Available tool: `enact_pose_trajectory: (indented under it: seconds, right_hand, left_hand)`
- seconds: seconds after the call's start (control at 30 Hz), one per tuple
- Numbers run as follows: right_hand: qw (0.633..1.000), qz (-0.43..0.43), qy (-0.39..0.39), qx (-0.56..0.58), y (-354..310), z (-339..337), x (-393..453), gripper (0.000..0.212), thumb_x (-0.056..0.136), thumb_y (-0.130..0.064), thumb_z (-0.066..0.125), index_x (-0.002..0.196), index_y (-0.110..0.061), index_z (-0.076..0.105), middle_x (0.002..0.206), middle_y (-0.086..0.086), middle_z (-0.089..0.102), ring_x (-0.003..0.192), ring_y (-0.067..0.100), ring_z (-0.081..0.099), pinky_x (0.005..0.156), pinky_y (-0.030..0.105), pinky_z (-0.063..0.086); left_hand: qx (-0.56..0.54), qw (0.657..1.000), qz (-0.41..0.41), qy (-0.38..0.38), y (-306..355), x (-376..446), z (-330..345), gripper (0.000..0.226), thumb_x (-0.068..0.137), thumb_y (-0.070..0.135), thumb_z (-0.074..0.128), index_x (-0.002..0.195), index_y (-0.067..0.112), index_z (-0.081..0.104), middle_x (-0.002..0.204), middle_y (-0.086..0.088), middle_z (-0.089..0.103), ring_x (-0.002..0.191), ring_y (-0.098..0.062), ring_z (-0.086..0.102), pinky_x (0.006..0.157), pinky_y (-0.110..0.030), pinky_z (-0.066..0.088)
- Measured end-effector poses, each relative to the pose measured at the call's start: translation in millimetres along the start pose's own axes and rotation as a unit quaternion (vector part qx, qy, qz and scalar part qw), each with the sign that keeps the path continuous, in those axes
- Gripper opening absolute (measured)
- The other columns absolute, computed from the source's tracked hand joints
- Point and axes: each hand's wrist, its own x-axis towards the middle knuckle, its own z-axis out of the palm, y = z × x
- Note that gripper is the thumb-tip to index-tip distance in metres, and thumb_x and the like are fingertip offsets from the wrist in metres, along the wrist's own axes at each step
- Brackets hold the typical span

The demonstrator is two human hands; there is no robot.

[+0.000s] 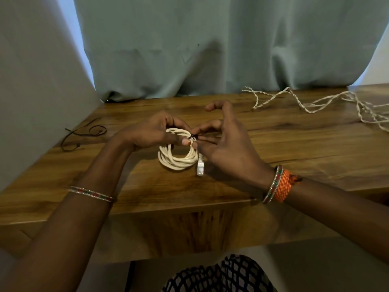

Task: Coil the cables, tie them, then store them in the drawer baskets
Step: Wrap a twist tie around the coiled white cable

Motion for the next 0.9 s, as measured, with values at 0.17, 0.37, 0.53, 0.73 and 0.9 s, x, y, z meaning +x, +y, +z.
enact_pose_trajectory:
  seconds: [0.17,0.37,0.53,0.73,0.9]
  right_hand:
    - [0.996,-0.040,0.024,-0.081,4.8,-1.4,8.9,0.055,0.080,-0.008,0.072,0.118,-0.022,0.035,0.088,-0.002,0.070,0.083,0.003,0.066,0.077,0.022,0.057]
    - [0.974,-0.110,0.046,-0.193,15.3,-0.6,20.4,0.046,0.089,-0.004,0.058,0.127,-0.016,0.035,0.081,-0.003,0.065,0.073,0.006,0.064,0.066,0.026,0.056]
    - [0.977,-0.097,0.013,-0.190,15.7,-4.3,29.3,0.043,0.088,-0.004,0.058,0.123,-0.019,0.036,0.085,0.002,0.065,0.075,0.009,0.064,0.068,0.032,0.056]
    - [0.994,-0.032,-0.011,-0.100,11.0,-3.3,32.7,0.055,0.077,-0.001,0.070,0.112,-0.024,0.034,0.087,-0.001,0.067,0.075,0.009,0.066,0.071,0.024,0.057]
    - [0.992,-0.049,-0.015,-0.119,8.4,-3.4,37.5,0.053,0.078,0.001,0.069,0.111,-0.022,0.034,0.089,-0.001,0.066,0.077,0.009,0.065,0.072,0.022,0.056]
  left_hand:
    - [0.011,0.999,0.008,0.049,-0.6,3.2,5.1,0.020,0.070,0.024,0.071,0.090,0.023,0.072,0.087,-0.004,0.074,0.077,-0.020,0.062,0.068,-0.034,0.051]
    - [0.062,0.994,0.005,0.086,-4.7,9.5,9.3,0.020,0.079,0.010,0.071,0.097,0.016,0.070,0.092,-0.005,0.073,0.085,-0.019,0.069,0.075,-0.036,0.053]
    - [0.058,0.993,-0.003,0.104,-2.3,10.5,11.0,0.020,0.080,0.006,0.069,0.099,0.011,0.069,0.085,0.003,0.070,0.067,0.004,0.063,0.057,-0.009,0.046]
    - [0.058,0.990,0.006,0.127,-3.3,10.7,11.1,0.019,0.079,0.007,0.071,0.096,0.014,0.070,0.084,-0.006,0.071,0.070,-0.009,0.063,0.061,-0.018,0.048]
    - [0.040,0.987,0.008,0.152,-2.2,9.9,10.3,0.012,0.079,0.009,0.071,0.085,0.019,0.070,0.078,-0.001,0.070,0.069,-0.006,0.061,0.060,-0.015,0.046]
